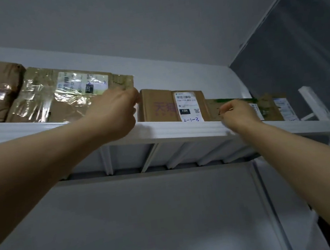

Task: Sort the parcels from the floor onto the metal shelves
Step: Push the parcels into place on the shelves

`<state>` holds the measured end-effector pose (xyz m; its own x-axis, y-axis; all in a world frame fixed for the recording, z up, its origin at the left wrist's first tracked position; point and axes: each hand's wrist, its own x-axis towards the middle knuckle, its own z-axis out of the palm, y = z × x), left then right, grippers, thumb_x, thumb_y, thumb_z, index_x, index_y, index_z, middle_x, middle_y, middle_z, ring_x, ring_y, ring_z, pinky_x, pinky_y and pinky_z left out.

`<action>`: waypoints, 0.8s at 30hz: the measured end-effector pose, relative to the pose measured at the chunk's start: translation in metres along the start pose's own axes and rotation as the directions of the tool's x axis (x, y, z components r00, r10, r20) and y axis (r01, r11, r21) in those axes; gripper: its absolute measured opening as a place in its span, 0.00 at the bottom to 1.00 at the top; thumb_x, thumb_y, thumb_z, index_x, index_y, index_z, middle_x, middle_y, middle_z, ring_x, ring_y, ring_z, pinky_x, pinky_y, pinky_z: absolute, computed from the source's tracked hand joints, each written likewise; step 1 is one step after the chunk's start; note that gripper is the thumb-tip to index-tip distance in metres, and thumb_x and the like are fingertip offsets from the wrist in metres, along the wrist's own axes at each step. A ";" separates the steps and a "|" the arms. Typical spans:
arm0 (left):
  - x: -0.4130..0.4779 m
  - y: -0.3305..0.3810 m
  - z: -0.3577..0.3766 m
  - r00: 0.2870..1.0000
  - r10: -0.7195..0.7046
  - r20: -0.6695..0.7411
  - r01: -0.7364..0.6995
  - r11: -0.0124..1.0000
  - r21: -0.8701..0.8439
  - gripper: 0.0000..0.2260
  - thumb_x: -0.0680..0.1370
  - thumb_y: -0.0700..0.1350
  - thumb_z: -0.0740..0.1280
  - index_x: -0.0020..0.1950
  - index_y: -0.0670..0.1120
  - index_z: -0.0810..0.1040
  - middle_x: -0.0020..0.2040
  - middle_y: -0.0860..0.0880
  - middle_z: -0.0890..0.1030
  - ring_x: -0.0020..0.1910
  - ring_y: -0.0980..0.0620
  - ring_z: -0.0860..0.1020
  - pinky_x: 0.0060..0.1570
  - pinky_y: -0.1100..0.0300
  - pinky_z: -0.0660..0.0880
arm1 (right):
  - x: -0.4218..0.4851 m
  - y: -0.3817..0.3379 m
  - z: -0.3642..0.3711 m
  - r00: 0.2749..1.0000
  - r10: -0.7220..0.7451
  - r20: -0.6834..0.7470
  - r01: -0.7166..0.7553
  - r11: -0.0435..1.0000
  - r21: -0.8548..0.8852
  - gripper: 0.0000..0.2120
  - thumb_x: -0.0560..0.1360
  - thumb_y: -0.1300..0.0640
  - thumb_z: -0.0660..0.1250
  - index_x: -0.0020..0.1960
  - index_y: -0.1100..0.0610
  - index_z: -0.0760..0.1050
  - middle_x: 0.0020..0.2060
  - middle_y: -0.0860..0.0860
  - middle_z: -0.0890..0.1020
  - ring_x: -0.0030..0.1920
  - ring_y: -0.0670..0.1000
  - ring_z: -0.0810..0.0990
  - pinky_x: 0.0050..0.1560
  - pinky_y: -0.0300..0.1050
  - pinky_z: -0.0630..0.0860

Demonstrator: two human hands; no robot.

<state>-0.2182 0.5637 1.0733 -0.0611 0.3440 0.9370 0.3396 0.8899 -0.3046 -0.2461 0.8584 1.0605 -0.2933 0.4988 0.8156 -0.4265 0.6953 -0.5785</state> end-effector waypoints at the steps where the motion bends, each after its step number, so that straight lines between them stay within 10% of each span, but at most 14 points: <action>1: 0.007 0.002 0.005 1.000 -0.025 0.005 0.025 1.000 0.002 0.18 0.77 0.38 0.63 0.67 0.46 0.73 0.62 0.43 0.76 0.59 0.42 0.74 0.57 0.45 0.74 | 0.007 0.004 0.001 1.000 -0.006 0.015 0.006 1.000 0.015 0.14 0.81 0.61 0.62 0.64 0.51 0.77 0.65 0.51 0.78 0.64 0.54 0.75 0.63 0.51 0.71; 7: 0.044 0.018 0.042 0.997 -0.076 0.021 0.075 0.995 0.060 0.22 0.79 0.44 0.64 0.74 0.47 0.66 0.68 0.43 0.72 0.66 0.40 0.68 0.63 0.45 0.68 | 0.043 0.008 0.014 0.985 -0.167 0.043 0.164 0.984 0.065 0.15 0.79 0.63 0.60 0.61 0.51 0.77 0.61 0.51 0.79 0.54 0.50 0.74 0.54 0.45 0.70; 24: 0.146 0.015 0.086 0.993 -0.048 0.106 -0.004 0.897 0.441 0.28 0.79 0.42 0.60 0.77 0.51 0.56 0.75 0.47 0.68 0.77 0.47 0.55 0.71 0.45 0.53 | 0.125 0.005 0.049 0.882 -0.419 0.215 0.436 0.899 -0.039 0.24 0.82 0.47 0.58 0.76 0.36 0.58 0.71 0.55 0.71 0.73 0.61 0.63 0.71 0.57 0.63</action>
<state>-0.3027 0.6528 1.1909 -0.1763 0.3308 0.9271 -0.1091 0.9295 -0.3524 -0.3266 0.8991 1.1602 -0.2641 0.0379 0.9638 -0.4782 0.8626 -0.1649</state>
